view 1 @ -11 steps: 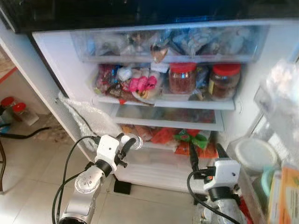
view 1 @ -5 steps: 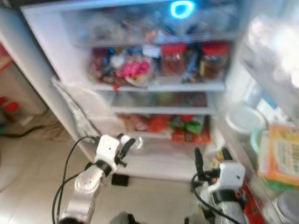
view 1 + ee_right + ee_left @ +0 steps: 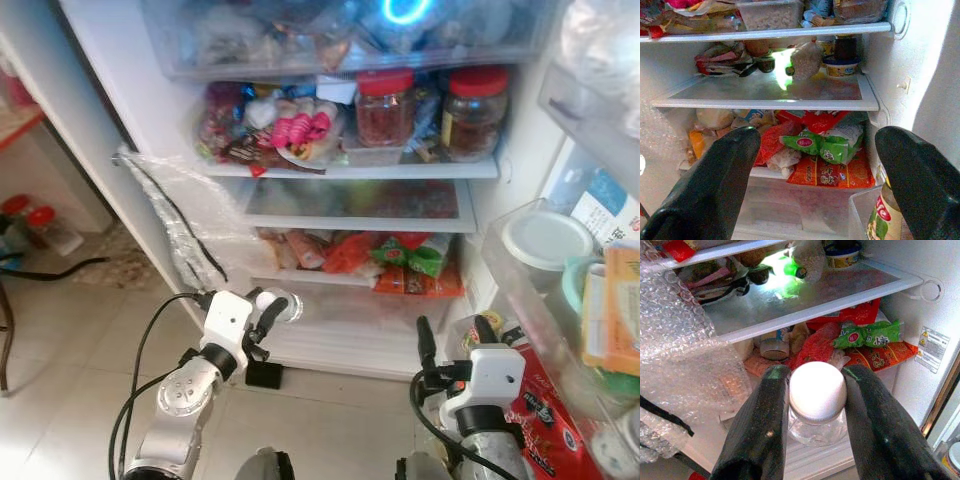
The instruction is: Restocking fridge
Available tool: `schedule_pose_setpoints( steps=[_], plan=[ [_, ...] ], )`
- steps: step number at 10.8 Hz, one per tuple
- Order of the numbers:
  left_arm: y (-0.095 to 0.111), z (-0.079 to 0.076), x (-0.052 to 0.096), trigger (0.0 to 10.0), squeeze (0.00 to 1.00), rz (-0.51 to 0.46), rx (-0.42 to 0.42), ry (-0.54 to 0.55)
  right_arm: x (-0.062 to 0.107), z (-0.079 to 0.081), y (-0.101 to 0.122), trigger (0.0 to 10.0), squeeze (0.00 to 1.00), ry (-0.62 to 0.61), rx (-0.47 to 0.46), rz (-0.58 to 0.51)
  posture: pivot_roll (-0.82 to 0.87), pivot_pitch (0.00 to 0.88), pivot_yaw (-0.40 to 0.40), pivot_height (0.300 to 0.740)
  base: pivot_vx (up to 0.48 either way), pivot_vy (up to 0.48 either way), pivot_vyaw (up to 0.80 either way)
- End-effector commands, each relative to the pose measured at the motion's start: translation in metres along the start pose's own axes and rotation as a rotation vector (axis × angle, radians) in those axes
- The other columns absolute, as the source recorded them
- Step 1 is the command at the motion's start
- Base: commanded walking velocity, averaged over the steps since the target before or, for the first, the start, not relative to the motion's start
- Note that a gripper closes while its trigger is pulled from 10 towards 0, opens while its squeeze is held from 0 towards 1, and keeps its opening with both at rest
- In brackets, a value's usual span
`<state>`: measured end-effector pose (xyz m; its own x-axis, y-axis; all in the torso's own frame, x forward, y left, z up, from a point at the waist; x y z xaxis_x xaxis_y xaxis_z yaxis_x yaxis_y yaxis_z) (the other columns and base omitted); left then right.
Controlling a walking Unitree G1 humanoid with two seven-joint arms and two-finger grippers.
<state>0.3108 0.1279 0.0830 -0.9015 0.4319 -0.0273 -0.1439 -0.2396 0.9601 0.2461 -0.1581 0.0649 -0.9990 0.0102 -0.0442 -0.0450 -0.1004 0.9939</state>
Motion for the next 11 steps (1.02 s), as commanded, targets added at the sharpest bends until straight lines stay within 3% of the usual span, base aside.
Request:
schedule_pose_setpoints(
  steps=[1, 11],
  plan=[
    [0.0053, 0.0070, -0.0006, 10.0, 0.00, -0.020, -0.013, 0.016, -0.0004, 0.0056, -0.0002, 10.0, 0.00, 0.017, -0.016, 0.000, -0.21, 0.052, 0.134, 0.660, 0.000, 0.000, 0.00],
    [0.0043, 0.0090, -0.0015, 10.0, 0.00, -0.012, -0.015, 0.026, 0.0003, 0.0073, -0.0013, 10.0, 0.00, 0.027, -0.021, 0.010, -0.21, 0.059, 0.134, 0.660, 0.000, 0.000, 0.00]
  ],
)
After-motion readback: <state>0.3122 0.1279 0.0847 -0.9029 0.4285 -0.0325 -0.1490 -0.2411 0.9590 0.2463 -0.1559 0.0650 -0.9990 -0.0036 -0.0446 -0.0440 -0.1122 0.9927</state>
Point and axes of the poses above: a point about 5 cm out from each wrist's last joint towards the gripper, its own x axis pointing back from the gripper into the wrist, its own y axis along the axis of the wrist's last joint, z = x × y, the point moved 3 cm from there along -x, pointing out of the wrist towards the gripper, and after that the axes turned 8 degrees about -x, right-handed, at the moved point
